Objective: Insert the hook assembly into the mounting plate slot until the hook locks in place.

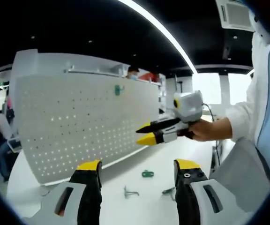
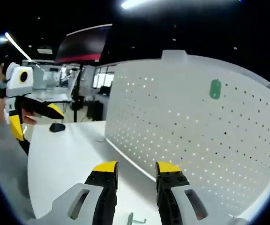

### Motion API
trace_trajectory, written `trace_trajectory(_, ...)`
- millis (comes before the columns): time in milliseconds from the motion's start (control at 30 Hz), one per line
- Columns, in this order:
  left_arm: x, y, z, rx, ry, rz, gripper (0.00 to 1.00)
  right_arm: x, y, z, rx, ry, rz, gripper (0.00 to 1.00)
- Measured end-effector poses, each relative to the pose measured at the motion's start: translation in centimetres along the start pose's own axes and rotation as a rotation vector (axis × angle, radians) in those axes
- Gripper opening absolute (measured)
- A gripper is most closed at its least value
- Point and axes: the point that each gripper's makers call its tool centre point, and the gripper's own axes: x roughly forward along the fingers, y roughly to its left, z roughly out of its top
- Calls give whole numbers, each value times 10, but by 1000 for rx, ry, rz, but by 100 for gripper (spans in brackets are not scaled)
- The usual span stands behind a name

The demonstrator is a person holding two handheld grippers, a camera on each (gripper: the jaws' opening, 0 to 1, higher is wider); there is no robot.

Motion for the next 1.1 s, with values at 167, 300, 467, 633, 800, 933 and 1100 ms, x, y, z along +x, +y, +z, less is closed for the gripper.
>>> trace_trajectory(167,-1,0,1,-5,-4,0,64,4,10,-8,-16,18,51,30)
trace_trajectory(300,0,-1,1,-5,-4,-6,64,10,18,-17,-17,38,96,30)
trace_trajectory(467,0,-1,1,-12,-3,-8,63,18,34,-24,-51,53,172,29)
trace_trajectory(633,1,-3,-1,-11,5,-15,63,27,56,-38,-117,99,265,28)
trace_trajectory(800,-1,-3,0,-12,-2,-11,63,33,72,-50,-136,126,320,27)
trace_trajectory(933,-2,-2,0,-18,-3,-8,63,37,80,-60,-138,149,358,25)
trace_trajectory(1100,-2,-1,1,-17,-5,-4,63,42,94,-73,-171,178,425,22)
